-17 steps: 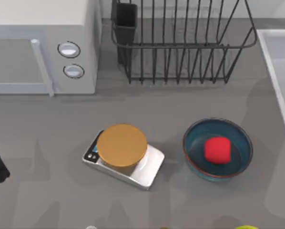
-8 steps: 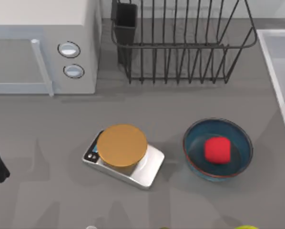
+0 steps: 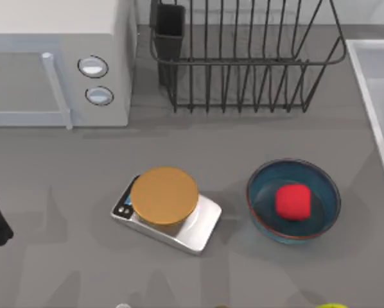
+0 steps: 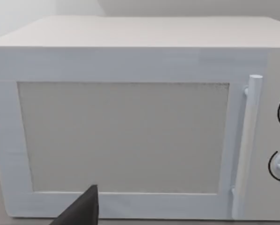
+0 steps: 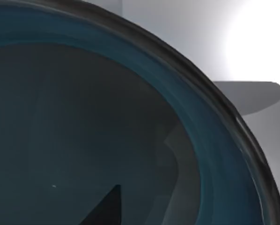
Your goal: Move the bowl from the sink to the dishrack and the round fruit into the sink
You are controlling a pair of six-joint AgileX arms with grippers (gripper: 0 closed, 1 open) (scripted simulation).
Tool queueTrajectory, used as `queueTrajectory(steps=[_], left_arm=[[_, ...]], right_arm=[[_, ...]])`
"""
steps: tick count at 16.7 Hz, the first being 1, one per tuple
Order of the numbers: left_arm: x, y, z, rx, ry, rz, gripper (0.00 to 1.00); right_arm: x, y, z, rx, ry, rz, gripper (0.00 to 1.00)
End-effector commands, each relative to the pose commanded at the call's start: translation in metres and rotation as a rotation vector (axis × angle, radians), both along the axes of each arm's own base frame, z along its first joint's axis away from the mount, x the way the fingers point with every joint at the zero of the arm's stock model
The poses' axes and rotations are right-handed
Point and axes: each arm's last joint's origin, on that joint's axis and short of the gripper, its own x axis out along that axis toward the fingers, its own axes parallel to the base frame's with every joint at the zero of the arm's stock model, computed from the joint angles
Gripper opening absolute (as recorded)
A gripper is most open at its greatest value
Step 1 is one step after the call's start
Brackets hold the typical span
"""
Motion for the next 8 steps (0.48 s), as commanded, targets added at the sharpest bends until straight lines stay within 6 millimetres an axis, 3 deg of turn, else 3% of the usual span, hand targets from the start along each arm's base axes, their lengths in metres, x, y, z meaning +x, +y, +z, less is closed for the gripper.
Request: queueTrajectory(steps=[8], left_arm=[[0.0, 0.0, 0.0, 0.0, 0.0, 0.0, 1.0]], right_arm=[[0.0, 0.0, 0.0, 0.0, 0.0, 0.0, 0.1]])
